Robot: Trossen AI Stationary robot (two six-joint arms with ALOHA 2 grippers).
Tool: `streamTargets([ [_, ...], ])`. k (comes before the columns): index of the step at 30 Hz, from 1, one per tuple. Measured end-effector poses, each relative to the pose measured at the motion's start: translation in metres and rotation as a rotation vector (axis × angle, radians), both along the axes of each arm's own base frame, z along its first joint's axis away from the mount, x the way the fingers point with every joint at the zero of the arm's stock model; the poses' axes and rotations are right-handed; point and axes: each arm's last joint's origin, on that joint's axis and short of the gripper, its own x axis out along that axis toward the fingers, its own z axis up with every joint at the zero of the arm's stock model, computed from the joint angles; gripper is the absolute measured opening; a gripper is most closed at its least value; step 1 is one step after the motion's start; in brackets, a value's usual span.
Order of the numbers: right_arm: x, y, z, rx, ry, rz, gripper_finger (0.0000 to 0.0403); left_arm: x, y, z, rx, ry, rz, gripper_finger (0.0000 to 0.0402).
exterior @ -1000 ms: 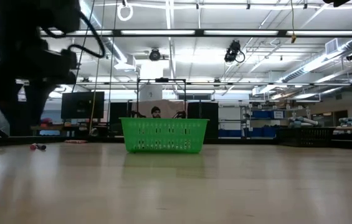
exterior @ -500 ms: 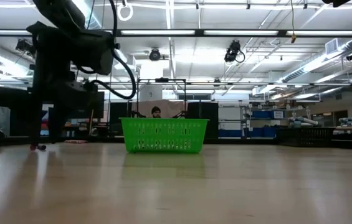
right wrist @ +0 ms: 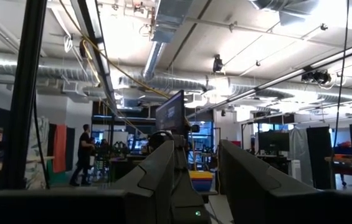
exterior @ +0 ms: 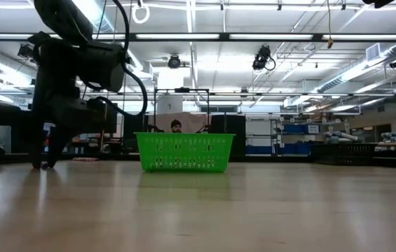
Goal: Sort crayons
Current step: Put the violet crayon into the black basket
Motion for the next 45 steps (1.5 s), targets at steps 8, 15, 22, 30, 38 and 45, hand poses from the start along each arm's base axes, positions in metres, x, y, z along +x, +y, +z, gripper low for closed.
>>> streamTargets([
  [8,0.0,0.0,0.0,0.0,0.0,0.0,0.013,0.001,0.0,-0.001,0.014,-0.021,0.027,0.0047],
  [15,-0.013,0.02,0.004,-0.132,0.049,-0.093,0.013,0.011,-0.008,0.016,0.076,-0.131,0.059,0.0023],
  [22,-0.034,0.044,0.009,-0.224,0.105,-0.176,0.013,0.008,-0.032,0.068,0.037,-0.384,0.062,0.0027],
  [30,-0.033,0.045,0.009,-0.262,0.072,-0.119,0.013,-0.013,-0.065,0.125,-0.164,-0.784,0.138,0.0027],
  [38,-0.016,0.036,0.001,-0.316,0.092,0.04,0.013,-0.015,-0.087,0.152,-0.352,-1.043,0.172,0.0027],
  [45,0.004,0.015,-0.014,-0.289,0.22,0.114,0.0154,-0.002,-0.096,0.185,-0.419,-1.415,0.187,0.0027],
])
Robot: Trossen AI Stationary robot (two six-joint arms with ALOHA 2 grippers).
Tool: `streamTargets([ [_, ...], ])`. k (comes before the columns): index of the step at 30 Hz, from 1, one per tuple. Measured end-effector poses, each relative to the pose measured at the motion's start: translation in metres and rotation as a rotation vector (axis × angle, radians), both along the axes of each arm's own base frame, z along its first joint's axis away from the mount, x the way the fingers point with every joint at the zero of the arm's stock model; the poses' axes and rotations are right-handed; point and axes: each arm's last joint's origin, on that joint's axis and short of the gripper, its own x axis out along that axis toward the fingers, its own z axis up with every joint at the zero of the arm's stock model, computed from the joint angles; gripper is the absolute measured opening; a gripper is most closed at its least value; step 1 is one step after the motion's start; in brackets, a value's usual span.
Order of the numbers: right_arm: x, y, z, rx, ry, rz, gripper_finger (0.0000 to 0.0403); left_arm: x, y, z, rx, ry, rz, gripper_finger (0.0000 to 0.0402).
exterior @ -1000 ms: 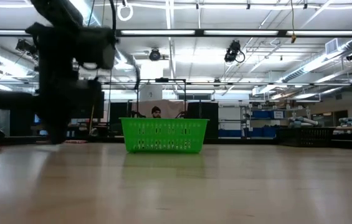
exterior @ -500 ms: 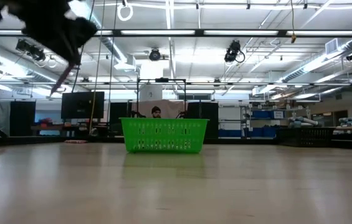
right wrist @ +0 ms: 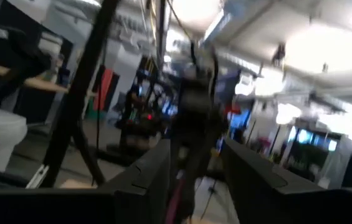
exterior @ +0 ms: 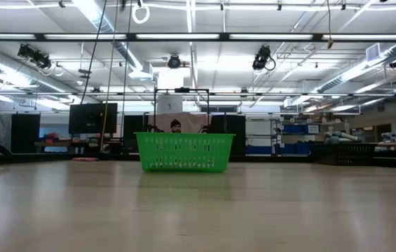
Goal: Sort crayons
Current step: Put the violet crayon into the black basket
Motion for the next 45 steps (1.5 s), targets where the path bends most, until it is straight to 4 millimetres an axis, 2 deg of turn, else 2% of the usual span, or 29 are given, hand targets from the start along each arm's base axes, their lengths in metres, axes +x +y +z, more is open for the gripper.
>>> streamTargets([
  [4,0.006,-0.006,-0.009,0.064,0.096,0.004,0.0194,0.004,0.002,0.015,0.009,-0.159,0.034,0.0027],
  [9,0.002,0.011,-0.019,0.016,0.2,0.045,0.0247,0.014,0.003,0.016,-0.006,-0.283,0.056,0.0027],
  [11,0.002,0.02,-0.014,0.0,0.237,0.051,0.0259,0.018,0.001,0.012,-0.017,-0.345,0.058,0.0027],
  [14,0.007,0.031,0.001,0.032,0.32,-0.041,0.0267,0.023,-0.002,-0.001,-0.02,-0.428,0.048,0.0027],
  [18,0.019,0.037,0.004,0.087,0.474,-0.176,0.0268,0.028,-0.002,-0.011,-0.032,-0.463,0.044,0.0027],
  [20,0.025,0.035,0.007,0.116,0.492,-0.194,0.0268,0.029,-0.002,-0.014,-0.03,-0.452,0.048,0.0028],
  [29,0.044,0.006,0.016,0.29,0.389,-0.216,0.0268,0.029,-0.002,-0.015,-0.029,-0.447,0.047,0.0028],
  [32,0.051,-0.004,0.017,0.365,0.374,-0.167,0.0265,0.032,-0.003,-0.018,-0.001,-0.432,0.045,0.0028],
  [37,0.061,-0.019,0.011,0.436,0.419,-0.024,0.0239,0.033,-0.002,-0.02,0.025,-0.418,0.046,0.0028],
  [45,0.069,-0.032,0.003,0.433,0.438,-0.047,0.0175,0.034,-0.002,-0.023,0.024,-0.391,0.048,0.0028],
])
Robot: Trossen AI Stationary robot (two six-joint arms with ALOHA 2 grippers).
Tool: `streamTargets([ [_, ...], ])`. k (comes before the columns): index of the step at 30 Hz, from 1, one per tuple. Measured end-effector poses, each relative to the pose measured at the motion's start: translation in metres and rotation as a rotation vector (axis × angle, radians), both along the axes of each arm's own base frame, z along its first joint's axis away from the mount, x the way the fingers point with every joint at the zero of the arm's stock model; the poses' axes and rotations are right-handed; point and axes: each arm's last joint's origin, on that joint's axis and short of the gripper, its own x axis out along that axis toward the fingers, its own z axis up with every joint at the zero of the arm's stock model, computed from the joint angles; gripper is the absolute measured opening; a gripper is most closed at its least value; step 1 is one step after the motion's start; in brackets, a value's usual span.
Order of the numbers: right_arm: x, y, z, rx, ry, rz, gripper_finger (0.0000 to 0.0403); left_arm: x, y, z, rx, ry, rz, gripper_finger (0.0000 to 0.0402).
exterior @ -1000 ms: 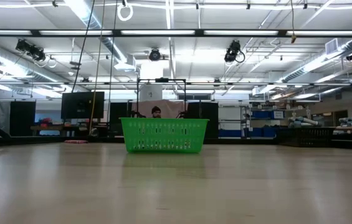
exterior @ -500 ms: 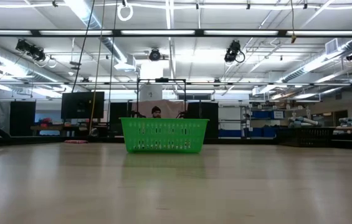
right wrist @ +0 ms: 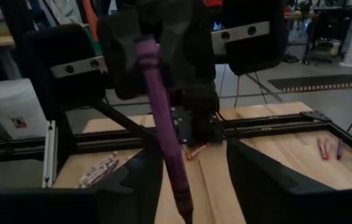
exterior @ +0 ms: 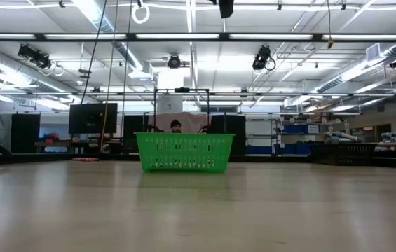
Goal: Sort crayons
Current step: Put the violet crayon into the black basket
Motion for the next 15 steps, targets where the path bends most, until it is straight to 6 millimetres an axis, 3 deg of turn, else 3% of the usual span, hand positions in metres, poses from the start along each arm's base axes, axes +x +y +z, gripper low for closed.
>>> streamTargets([
  [15,0.0004,0.0008,0.0017,-0.066,-0.011,0.063,0.005,0.0002,-0.0001,-0.0019,-0.001,0.019,0.001,0.0037],
])
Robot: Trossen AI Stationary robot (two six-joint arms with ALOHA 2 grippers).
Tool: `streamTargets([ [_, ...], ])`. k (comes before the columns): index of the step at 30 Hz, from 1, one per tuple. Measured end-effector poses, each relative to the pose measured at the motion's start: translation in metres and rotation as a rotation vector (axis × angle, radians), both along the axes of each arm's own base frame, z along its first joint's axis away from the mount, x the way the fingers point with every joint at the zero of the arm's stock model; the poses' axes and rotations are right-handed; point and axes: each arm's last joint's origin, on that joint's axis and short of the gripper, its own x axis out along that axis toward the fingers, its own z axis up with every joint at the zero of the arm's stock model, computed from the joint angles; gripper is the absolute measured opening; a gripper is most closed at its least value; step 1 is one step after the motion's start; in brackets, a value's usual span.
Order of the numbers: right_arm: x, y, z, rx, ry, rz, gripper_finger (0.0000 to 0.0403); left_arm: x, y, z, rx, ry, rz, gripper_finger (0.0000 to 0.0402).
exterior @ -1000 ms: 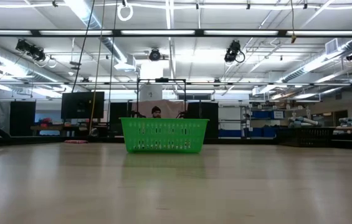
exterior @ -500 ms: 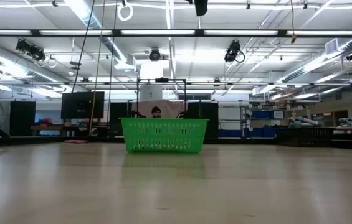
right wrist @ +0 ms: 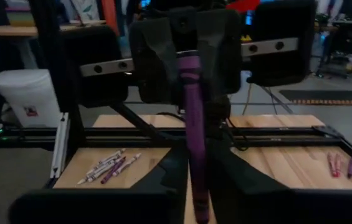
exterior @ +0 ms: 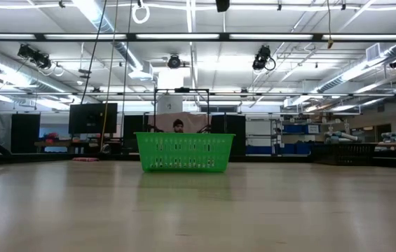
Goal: Sort crayons
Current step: Put the violet crayon into the black basket
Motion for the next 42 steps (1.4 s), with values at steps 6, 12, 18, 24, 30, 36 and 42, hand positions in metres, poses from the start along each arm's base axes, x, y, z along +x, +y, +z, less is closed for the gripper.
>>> streamTargets([
  [6,0.0,0.0,0.001,-0.011,-0.012,0.01,0.0025,0.0,0.002,0.001,-0.105,-0.008,0.043,0.0083],
  [12,0.0,0.0,0.002,0.018,-0.013,-0.003,0.0038,-0.014,0.003,0.011,-0.031,0.0,0.058,0.0157],
  [18,-0.008,-0.007,0.008,0.065,0.007,-0.172,0.0037,-0.048,0.001,0.012,0.001,0.154,0.006,0.0216],
  [24,-0.023,-0.042,-0.001,0.012,0.169,-0.631,0.0034,-0.066,-0.005,-0.008,-0.052,0.395,-0.042,0.0225],
  [30,-0.061,-0.129,-0.014,0.121,0.436,-1.009,0.0034,-0.067,-0.013,-0.027,-0.057,0.541,-0.039,0.0226],
  [36,-0.126,-0.206,-0.027,0.235,0.744,-1.456,0.0034,-0.064,-0.02,-0.039,-0.027,0.611,-0.041,0.0226],
  [42,-0.152,-0.251,-0.059,0.352,0.918,-1.598,0.0034,-0.063,-0.022,-0.041,-0.026,0.618,-0.039,0.0226],
])
